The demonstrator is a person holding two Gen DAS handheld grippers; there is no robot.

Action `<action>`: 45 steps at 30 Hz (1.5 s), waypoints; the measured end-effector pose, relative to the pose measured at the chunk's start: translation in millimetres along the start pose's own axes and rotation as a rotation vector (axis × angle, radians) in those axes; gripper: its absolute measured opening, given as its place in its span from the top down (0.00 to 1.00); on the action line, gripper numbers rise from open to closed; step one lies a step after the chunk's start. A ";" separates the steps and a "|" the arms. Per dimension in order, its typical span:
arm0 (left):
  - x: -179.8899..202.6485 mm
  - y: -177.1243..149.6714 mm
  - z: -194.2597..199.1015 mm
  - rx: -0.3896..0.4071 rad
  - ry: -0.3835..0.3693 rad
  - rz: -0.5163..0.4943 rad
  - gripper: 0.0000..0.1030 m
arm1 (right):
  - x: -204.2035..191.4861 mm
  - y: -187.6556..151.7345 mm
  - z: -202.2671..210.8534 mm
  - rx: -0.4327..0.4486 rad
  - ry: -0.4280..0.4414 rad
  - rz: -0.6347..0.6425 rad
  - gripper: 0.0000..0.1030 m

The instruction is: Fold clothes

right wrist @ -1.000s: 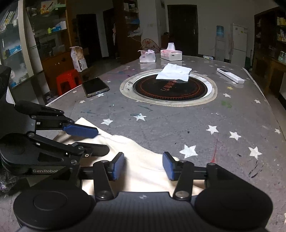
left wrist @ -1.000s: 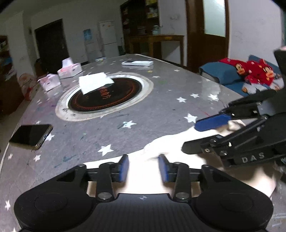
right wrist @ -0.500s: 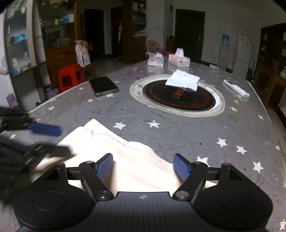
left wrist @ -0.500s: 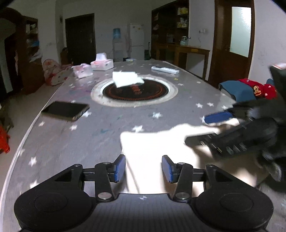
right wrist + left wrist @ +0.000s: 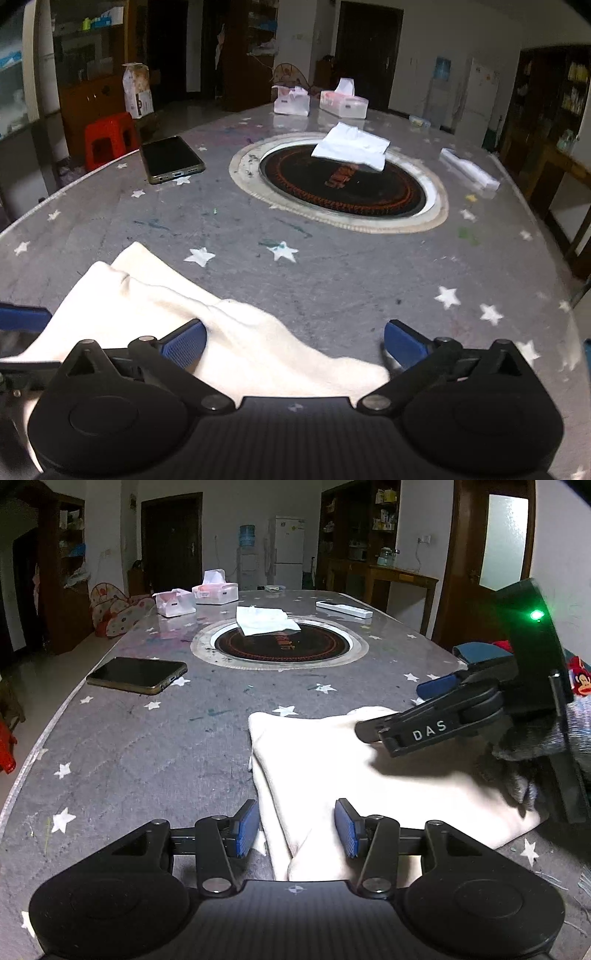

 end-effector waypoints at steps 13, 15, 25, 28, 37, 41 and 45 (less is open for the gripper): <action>-6.9 0.0 -3.2 -0.015 -0.024 0.060 0.51 | -3.5 -4.8 46.3 0.061 -0.028 0.054 0.00; -5.5 -0.3 -2.9 -0.014 -0.019 0.058 0.51 | -6.3 -13.0 52.2 0.064 -0.036 0.080 0.00; -3.1 -8.4 7.0 -0.023 -0.032 0.065 0.51 | -21.8 -57.8 72.4 0.079 -0.078 0.185 0.00; -1.5 -12.4 11.9 -0.026 -0.034 0.067 0.51 | -23.1 -65.5 79.9 0.090 -0.080 0.181 0.00; 6.5 -24.6 27.9 -0.038 -0.033 0.082 0.50 | -25.2 -89.1 102.4 0.119 -0.083 0.160 0.00; 9.5 -27.4 31.2 -0.039 -0.026 0.080 0.46 | -20.0 -100.5 112.7 0.123 -0.075 0.130 0.00; 12.2 -28.9 32.4 -0.039 -0.021 0.075 0.44 | -11.4 -110.9 120.3 0.131 -0.061 0.090 0.00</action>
Point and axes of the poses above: each gripper's, at about its wrist camera, not at the fingertips, and z roughly against the way its jaws point, x to its right, y to its top, the point moved 1 cm from there along -z, roughly the way its jaws point
